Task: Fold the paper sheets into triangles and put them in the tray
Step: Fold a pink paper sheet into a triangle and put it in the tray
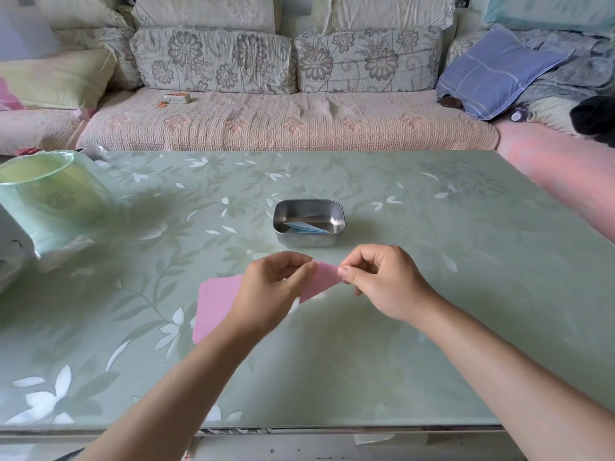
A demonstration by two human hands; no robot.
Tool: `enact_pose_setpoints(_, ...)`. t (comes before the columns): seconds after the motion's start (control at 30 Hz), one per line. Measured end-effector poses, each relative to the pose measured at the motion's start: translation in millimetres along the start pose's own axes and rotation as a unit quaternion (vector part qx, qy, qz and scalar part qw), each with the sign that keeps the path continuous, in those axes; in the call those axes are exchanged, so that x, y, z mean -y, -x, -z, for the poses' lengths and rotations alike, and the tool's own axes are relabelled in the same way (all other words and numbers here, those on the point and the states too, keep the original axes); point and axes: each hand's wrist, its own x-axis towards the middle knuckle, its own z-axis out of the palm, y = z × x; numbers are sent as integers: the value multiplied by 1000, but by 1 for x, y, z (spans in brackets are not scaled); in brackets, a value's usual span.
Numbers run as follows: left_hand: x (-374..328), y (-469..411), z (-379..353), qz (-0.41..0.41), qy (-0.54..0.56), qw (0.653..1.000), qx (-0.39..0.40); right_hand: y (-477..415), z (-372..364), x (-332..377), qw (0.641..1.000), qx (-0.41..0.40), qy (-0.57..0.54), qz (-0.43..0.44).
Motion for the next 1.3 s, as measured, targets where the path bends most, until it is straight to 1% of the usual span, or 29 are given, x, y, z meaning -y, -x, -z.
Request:
enact_pose_setpoints(0.1,2,-1,-5,4,-5,1000,-27,-1,-2,-3,1000,9,-4,-17)
enact_pose_setpoints(0.17,3,-1,-6,-10,-35,999,-31,-1,-2,-6,999,32,15,-34)
enact_pose_setpoints(0.27,5,1,-6,-45,-108,993,-7,2,-6,-5,997,46,41,-43)
enact_pose_setpoints(0.37,5,5,-9,-63,-152,986,15,3,-10,0,999,29,35,-8)
enact_pose_setpoints(0.43,5,6,-10,-68,-165,984,15,2,-11,1,999,15,36,3)
enact_pose_setpoints(0.53,2,7,-11,-91,-182,979,10,2,-11,1,1000,5,30,-7)
enact_pose_setpoints(0.63,0,9,-12,-110,-198,974,3,4,-12,3,1000,10,15,-17)
enact_pose_setpoints(0.77,0,9,-11,-116,-195,974,16,4,-12,4,999,16,16,-27)
enact_pose_setpoints(0.97,1,4,-3,-128,-203,971,15,2,-10,6,993,-23,-91,-67)
enact_pose_setpoints(1.07,3,3,5,-124,-224,966,37,-1,-8,4,990,-49,-107,-79)
enact_pose_setpoints(1.23,11,-4,23,-103,-268,957,44,-5,-3,2,979,-84,-156,-99)
enact_pose_setpoints(1.3,11,-8,28,-96,-275,956,37,-8,0,2,978,-95,-156,-96)
